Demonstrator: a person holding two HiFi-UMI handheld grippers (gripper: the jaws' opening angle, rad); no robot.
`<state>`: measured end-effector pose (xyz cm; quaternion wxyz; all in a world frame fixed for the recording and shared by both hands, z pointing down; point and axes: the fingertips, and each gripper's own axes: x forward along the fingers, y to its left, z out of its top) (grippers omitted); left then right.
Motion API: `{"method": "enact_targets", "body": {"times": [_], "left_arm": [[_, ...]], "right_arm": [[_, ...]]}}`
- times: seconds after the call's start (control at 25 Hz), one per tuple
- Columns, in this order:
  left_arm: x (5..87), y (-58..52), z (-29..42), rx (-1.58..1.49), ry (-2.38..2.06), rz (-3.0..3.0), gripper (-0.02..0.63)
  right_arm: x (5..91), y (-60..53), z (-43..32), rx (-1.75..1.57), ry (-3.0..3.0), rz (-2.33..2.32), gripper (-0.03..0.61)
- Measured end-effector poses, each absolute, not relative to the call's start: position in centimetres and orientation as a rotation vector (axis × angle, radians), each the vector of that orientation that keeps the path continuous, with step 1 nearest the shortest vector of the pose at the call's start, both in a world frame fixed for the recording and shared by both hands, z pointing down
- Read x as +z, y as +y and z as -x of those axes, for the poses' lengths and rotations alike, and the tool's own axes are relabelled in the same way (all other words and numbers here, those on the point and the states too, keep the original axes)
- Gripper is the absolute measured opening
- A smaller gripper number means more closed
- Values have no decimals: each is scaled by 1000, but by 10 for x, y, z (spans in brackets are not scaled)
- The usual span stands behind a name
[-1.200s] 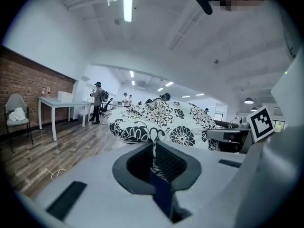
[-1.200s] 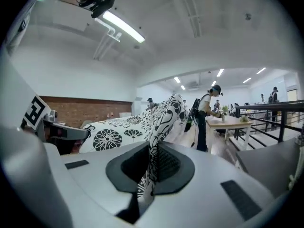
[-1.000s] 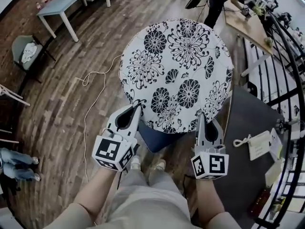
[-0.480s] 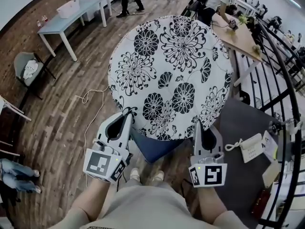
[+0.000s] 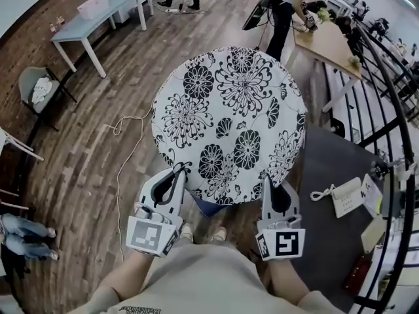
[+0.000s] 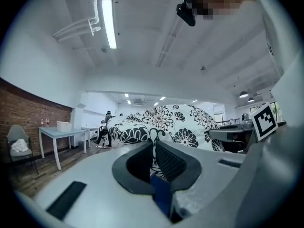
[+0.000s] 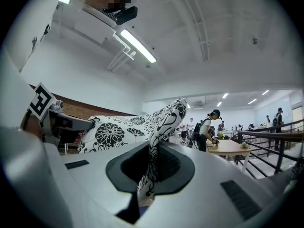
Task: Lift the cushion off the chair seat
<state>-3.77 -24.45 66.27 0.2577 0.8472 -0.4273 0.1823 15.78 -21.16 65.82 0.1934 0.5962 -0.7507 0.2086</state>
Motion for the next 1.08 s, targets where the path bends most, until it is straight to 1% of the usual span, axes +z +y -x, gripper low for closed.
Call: {"method": "enact_targets", "body": {"times": [1.08], "left_arm": [[669,-245,38,544,-1142,-2321,20]], "right_arm": [[657,-211,-153,578,-2121,-1685,14]]}}
